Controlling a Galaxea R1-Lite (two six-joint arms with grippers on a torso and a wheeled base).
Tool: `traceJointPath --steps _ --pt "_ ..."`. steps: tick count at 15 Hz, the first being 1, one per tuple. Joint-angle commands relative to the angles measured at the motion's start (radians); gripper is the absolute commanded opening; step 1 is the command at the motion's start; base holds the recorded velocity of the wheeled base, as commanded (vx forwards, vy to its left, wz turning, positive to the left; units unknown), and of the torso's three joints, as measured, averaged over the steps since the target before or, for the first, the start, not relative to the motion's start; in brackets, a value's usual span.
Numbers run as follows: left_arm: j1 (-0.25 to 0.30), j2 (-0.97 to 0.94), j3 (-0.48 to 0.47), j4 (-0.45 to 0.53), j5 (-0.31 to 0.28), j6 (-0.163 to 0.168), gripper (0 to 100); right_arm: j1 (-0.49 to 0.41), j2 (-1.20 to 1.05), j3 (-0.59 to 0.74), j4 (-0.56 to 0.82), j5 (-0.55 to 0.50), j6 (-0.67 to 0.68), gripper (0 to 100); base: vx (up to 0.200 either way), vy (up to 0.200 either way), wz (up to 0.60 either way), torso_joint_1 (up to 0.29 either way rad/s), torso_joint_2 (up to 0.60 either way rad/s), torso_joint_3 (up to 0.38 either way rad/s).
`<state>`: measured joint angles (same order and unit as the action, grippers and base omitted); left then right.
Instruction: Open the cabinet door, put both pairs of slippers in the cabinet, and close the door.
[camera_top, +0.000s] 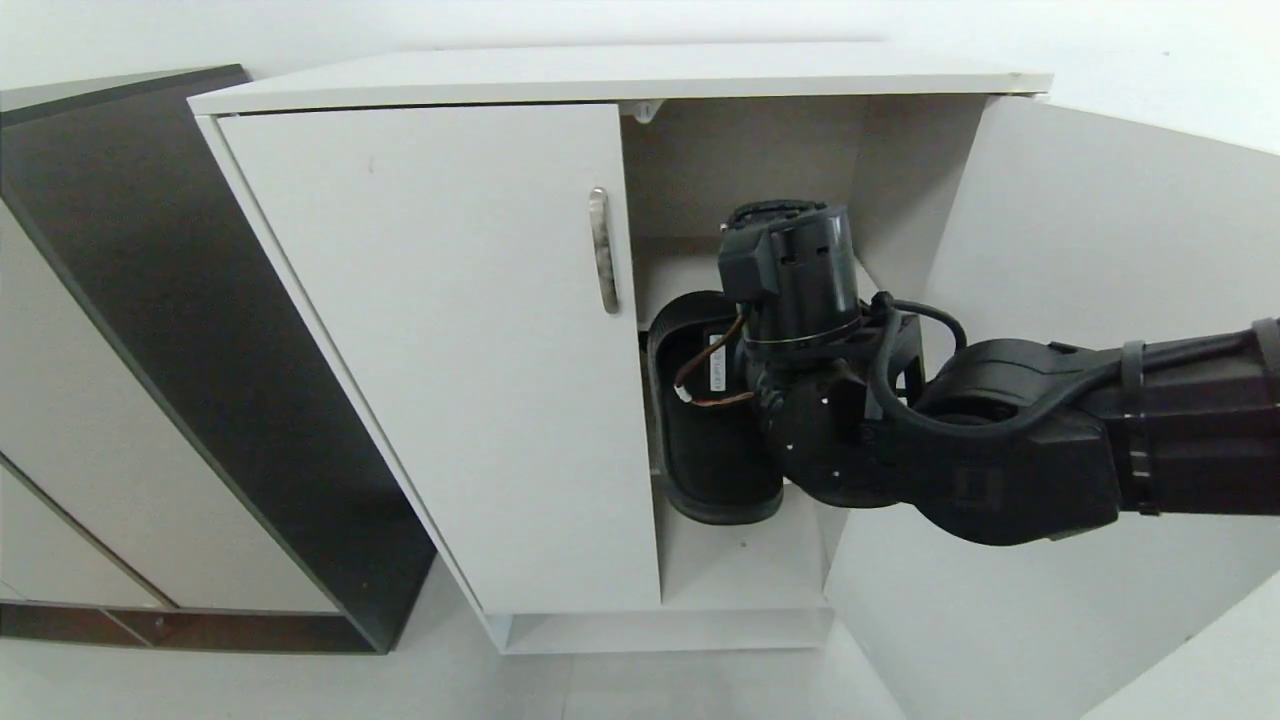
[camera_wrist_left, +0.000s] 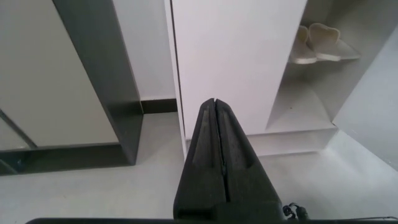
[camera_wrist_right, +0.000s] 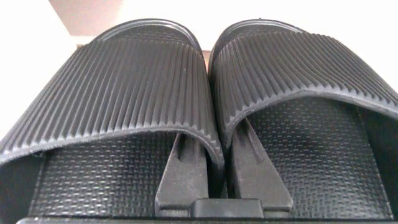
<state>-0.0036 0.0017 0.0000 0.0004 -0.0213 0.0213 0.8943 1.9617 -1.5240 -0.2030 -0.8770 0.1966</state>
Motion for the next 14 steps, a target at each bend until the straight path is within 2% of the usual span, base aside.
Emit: traceJointPath --steps 1,7,14 --pt "0.001 0.001 0.000 0.001 0.000 0.000 0 0.002 0.000 0.001 -0.001 0.000 0.000 0 0.200 0.000 0.00 0.002 -0.01 0.002" --pt "0.001 0.001 0.000 0.000 0.000 -0.001 0 -0.014 0.003 0.002 -0.003 0.000 -0.017 0 0.200 0.000 0.00 0.006 0.00 0.002" --pt "0.001 0.001 0.000 0.000 0.000 -0.003 0 -0.021 0.009 0.012 -0.010 0.018 -0.011 0 0.000 0.000 0.00 0.000 0.00 0.000"
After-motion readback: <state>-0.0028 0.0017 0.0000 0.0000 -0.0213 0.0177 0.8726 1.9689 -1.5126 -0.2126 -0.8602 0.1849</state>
